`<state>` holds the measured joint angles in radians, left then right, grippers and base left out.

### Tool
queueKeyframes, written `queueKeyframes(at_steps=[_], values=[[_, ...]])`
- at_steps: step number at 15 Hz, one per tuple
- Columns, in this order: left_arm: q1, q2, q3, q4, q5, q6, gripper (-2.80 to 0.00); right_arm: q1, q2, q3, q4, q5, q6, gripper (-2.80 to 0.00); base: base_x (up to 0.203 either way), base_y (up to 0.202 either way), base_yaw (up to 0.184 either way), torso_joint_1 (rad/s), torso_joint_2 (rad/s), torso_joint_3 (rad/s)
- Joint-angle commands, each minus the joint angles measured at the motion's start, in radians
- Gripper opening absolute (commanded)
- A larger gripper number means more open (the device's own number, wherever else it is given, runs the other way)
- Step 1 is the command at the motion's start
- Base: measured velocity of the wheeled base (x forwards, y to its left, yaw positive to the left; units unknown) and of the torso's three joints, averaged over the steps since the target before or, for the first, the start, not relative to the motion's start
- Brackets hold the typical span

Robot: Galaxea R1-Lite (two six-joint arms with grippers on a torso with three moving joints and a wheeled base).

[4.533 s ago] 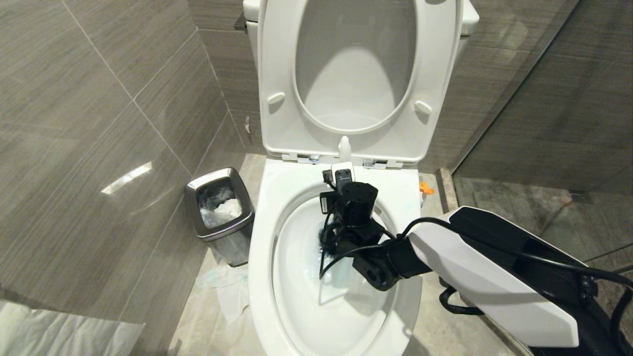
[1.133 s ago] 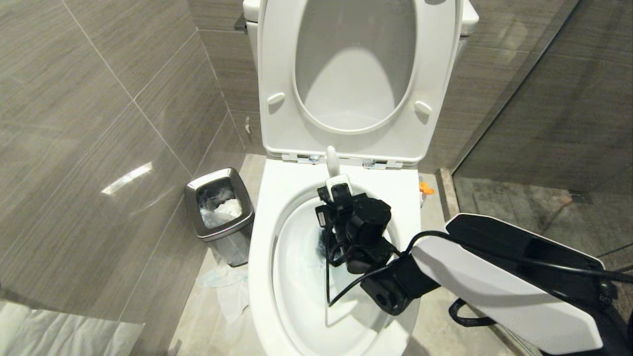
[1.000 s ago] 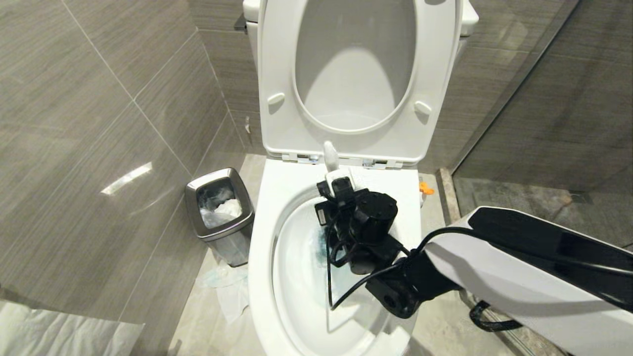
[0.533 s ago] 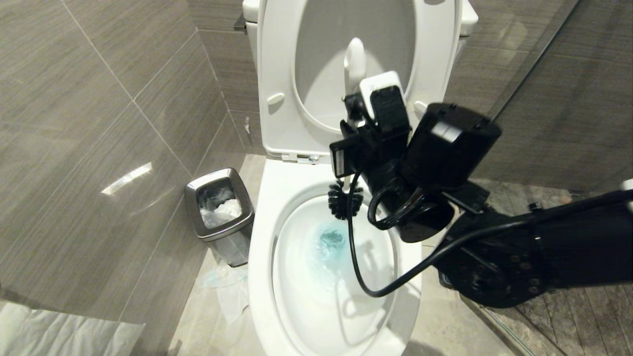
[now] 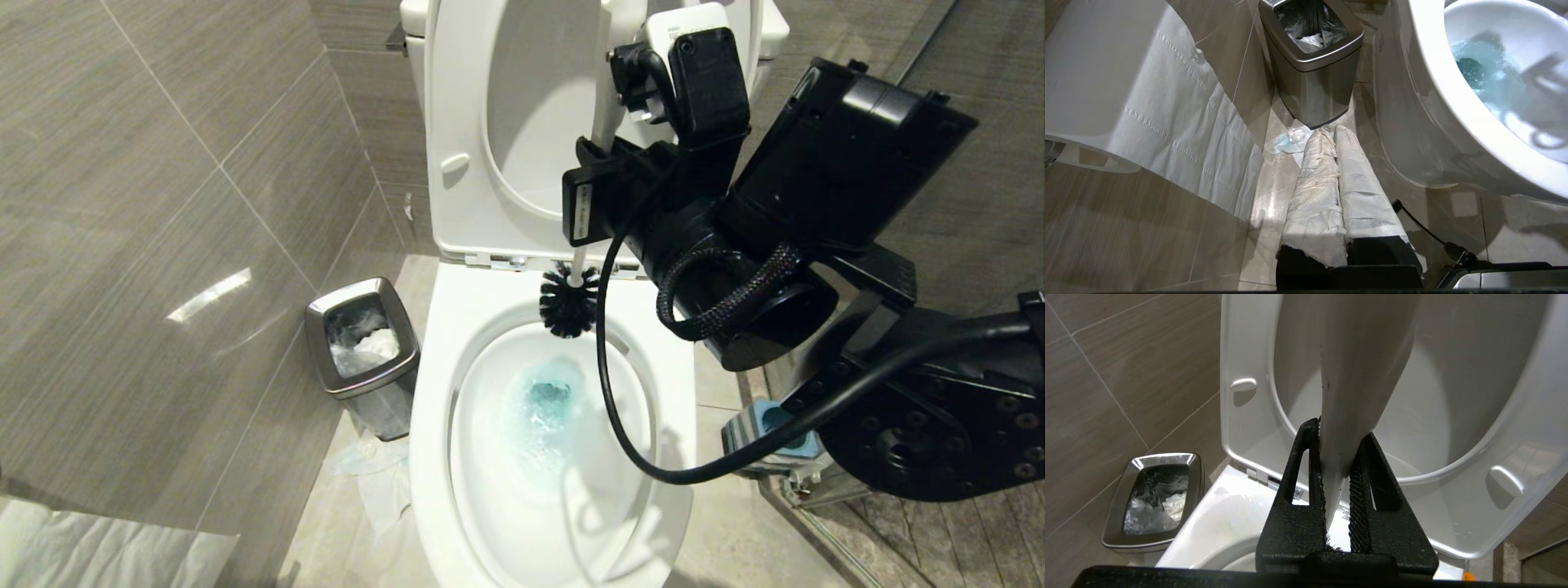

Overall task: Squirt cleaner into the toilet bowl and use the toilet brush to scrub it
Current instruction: Scrub the toilet bowl

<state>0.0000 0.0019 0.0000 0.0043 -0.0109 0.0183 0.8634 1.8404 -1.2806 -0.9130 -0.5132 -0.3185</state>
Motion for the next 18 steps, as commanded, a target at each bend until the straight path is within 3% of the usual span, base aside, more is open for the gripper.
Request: queueKeyframes(at_steps=[1, 12, 15, 18], values=[[0.0, 0.0, 0.002, 0.0, 0.0, 0.0, -2.8, 0.009, 0.048, 0.005, -0.006, -0.01, 0.015, -2.8, 0.0, 0.0, 0.0, 0.0, 0.0, 0.0], [0.0, 0.0, 0.002, 0.0, 0.0, 0.0, -2.8, 0.003, 0.368, 0.046, -0.056, -0.041, 0.169, -2.8, 0.0, 0.0, 0.0, 0.0, 0.0, 0.0], [0.0, 0.0, 0.002, 0.0, 0.0, 0.0, -2.8, -0.022, 0.513, 0.002, -0.196, -0.05, 0.11, -2.8, 0.0, 0.0, 0.0, 0.0, 0.0, 0.0], [0.0, 0.0, 0.002, 0.002, 0.0, 0.0, -2.8, -0.051, 0.602, -0.124, -0.283, -0.055, 0.011, -2.8, 0.0, 0.0, 0.0, 0.0, 0.0, 0.0]])
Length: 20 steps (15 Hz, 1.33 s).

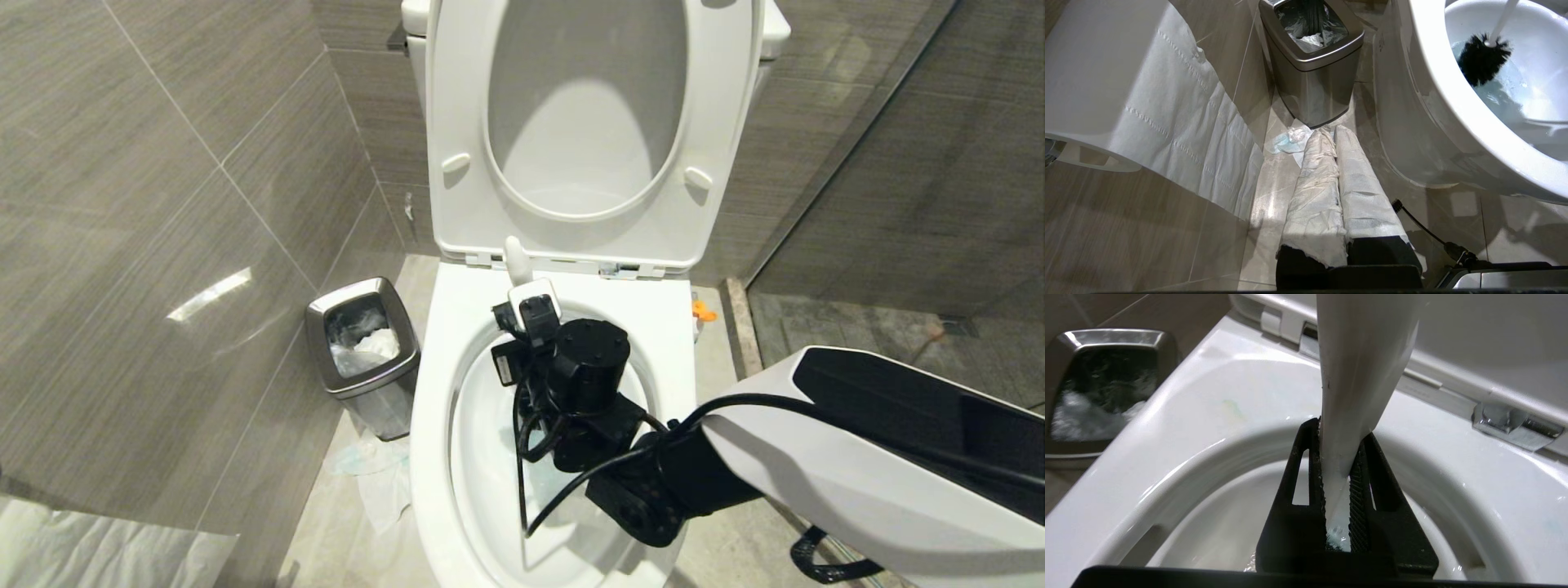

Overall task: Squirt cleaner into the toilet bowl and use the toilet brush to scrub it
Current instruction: Scrub the toilet bowl

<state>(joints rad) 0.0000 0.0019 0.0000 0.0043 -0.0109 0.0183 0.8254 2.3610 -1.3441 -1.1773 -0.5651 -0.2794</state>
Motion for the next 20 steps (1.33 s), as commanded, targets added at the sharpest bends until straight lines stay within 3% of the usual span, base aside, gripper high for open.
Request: queueKeyframes(at_steps=[1, 6, 11, 14, 20], values=[[0.0, 0.0, 0.002, 0.0, 0.0, 0.0, -2.8, -0.019, 0.098, -0.105, -0.025, -0.004, -0.054, -2.8, 0.0, 0.0, 0.0, 0.0, 0.0, 0.0], [0.0, 0.0, 0.002, 0.0, 0.0, 0.0, -2.8, -0.021, 0.179, -0.17, -0.032, -0.045, -0.083, -2.8, 0.0, 0.0, 0.0, 0.0, 0.0, 0.0], [0.0, 0.0, 0.002, 0.001, 0.0, 0.0, -2.8, -0.009, 0.192, -0.167, -0.125, -0.057, -0.141, -2.8, 0.0, 0.0, 0.0, 0.0, 0.0, 0.0], [0.0, 0.0, 0.002, 0.0, 0.0, 0.0, -2.8, 0.011, 0.058, -0.118, -0.107, -0.054, -0.154, -2.8, 0.0, 0.0, 0.0, 0.0, 0.0, 0.0], [0.0, 0.0, 0.002, 0.0, 0.0, 0.0, -2.8, 0.112, -0.316, 0.13, -0.043, -0.059, -0.156, -2.8, 0.0, 0.0, 0.0, 0.0, 0.0, 0.0]])
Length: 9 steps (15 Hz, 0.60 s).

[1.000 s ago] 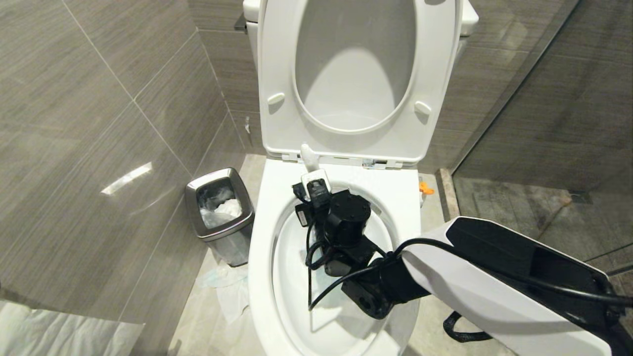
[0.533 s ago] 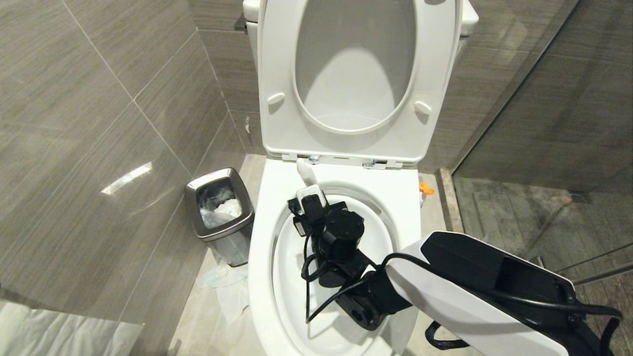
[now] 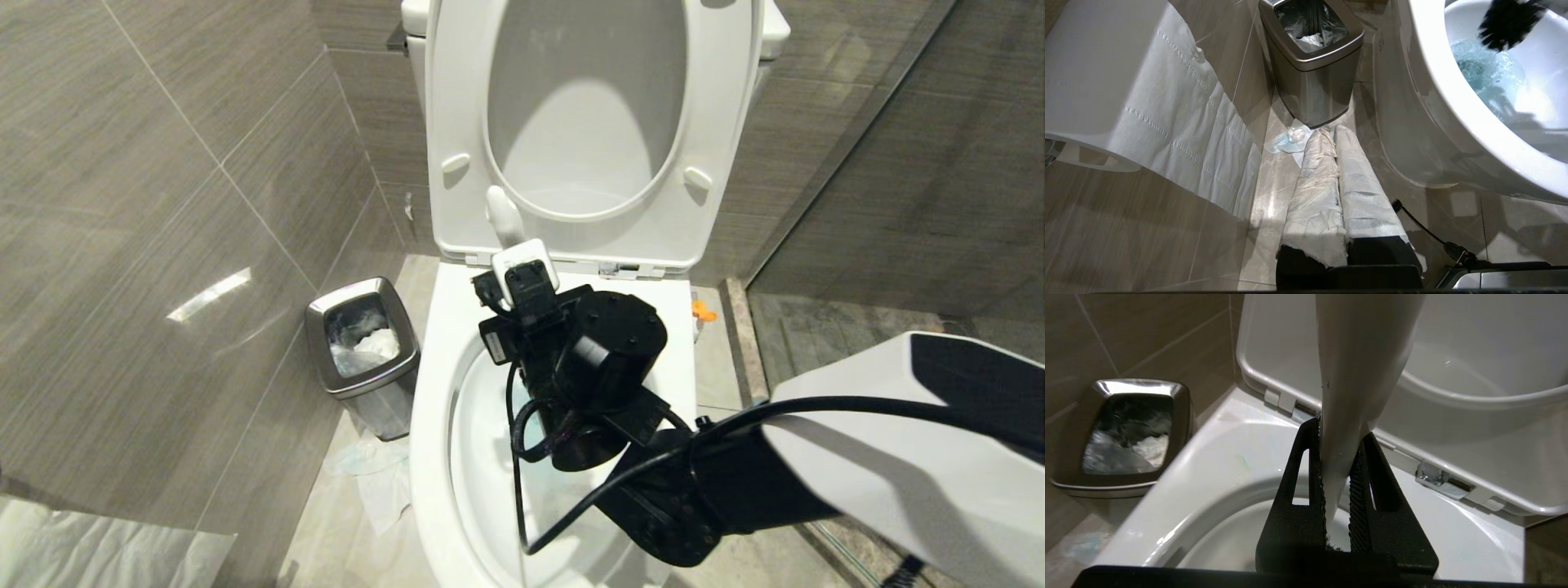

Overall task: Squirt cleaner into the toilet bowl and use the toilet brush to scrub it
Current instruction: Scrub the toilet bowl

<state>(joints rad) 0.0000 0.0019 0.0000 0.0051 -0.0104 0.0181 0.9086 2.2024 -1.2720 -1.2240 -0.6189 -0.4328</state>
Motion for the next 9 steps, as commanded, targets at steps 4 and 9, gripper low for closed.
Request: queueKeyframes(at_steps=[4, 9], values=[[0.0, 0.0, 0.002, -0.001, 0.0, 0.0, -2.8, 0.082, -0.385, 0.09, 0.151, -0.022, -0.003, -2.8, 0.0, 0.0, 0.0, 0.0, 0.0, 0.0], [0.0, 0.0, 0.002, -0.001, 0.0, 0.0, -2.8, 0.092, -0.537, -0.044, 0.432, -0.025, 0.001, -2.8, 0.0, 0.0, 0.0, 0.0, 0.0, 0.0]])
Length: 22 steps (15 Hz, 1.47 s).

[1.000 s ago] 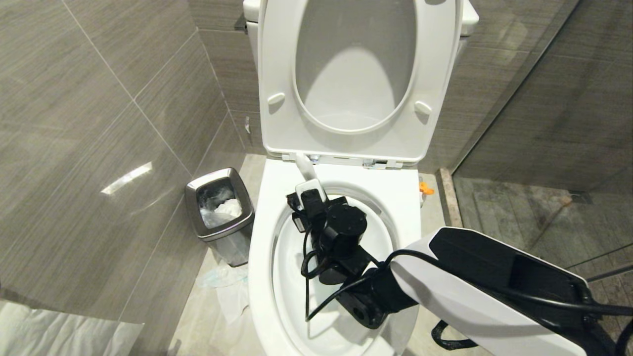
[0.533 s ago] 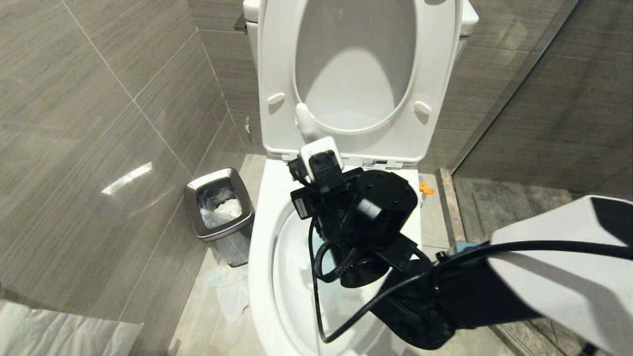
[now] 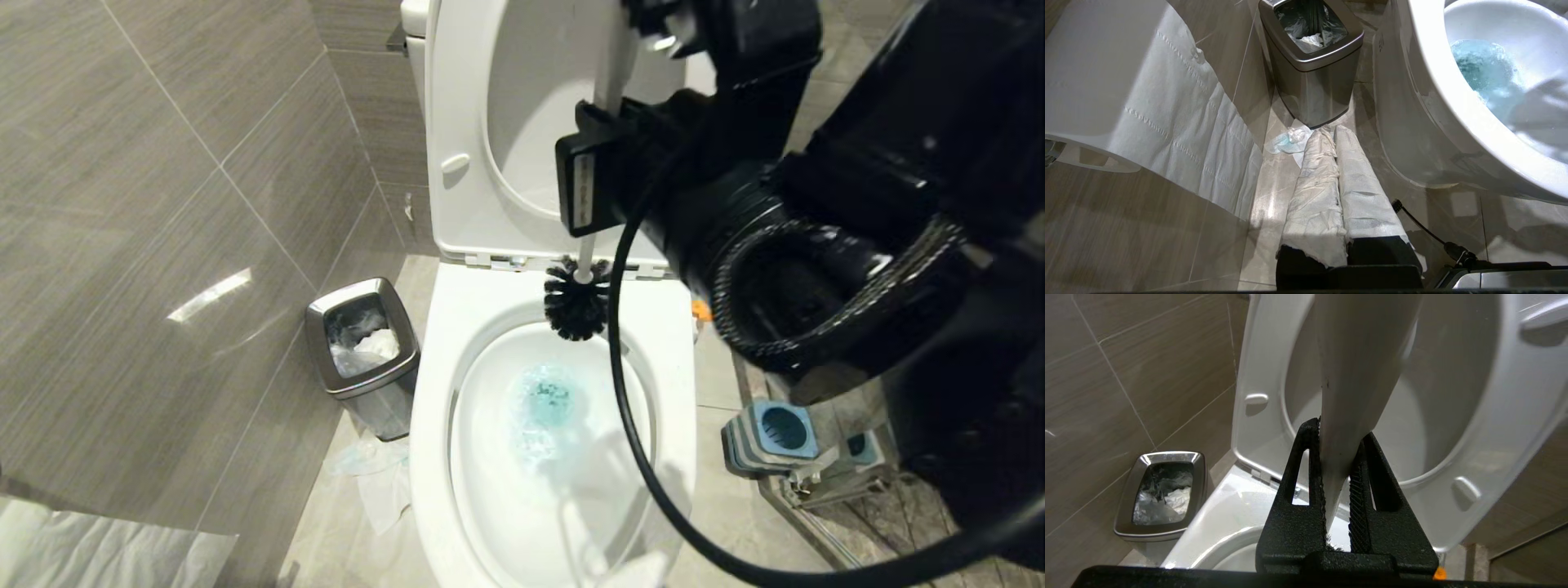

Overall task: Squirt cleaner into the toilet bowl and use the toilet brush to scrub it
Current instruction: Scrub the toilet bowl

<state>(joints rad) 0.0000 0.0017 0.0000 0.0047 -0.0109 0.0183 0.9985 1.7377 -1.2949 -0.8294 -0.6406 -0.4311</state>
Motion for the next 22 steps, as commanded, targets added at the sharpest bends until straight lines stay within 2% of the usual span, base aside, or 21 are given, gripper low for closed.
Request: queueKeyframes(at_steps=[1, 5, 11, 15, 22], values=[[0.0, 0.0, 0.002, 0.0, 0.0, 0.0, -2.8, 0.002, -0.073, -0.02, 0.044, -0.005, 0.005, -2.8, 0.0, 0.0, 0.0, 0.0, 0.0, 0.0], [0.0, 0.0, 0.002, 0.0, 0.0, 0.0, -2.8, 0.003, -0.07, -0.03, 0.075, -0.005, 0.039, -2.8, 0.0, 0.0, 0.0, 0.0, 0.0, 0.0], [0.0, 0.0, 0.002, 0.0, 0.0, 0.0, -2.8, 0.021, -0.092, -0.124, 0.425, -0.005, 0.309, -2.8, 0.0, 0.0, 0.0, 0.0, 0.0, 0.0], [0.0, 0.0, 0.002, 0.0, 0.0, 0.0, -2.8, 0.022, -0.092, -0.121, 0.426, -0.008, 0.314, -2.8, 0.0, 0.0, 0.0, 0.0, 0.0, 0.0], [0.0, 0.0, 0.002, 0.0, 0.0, 0.0, -2.8, 0.02, -0.189, -0.078, 0.432, -0.135, 0.3, -2.8, 0.0, 0.0, 0.0, 0.0, 0.0, 0.0]])
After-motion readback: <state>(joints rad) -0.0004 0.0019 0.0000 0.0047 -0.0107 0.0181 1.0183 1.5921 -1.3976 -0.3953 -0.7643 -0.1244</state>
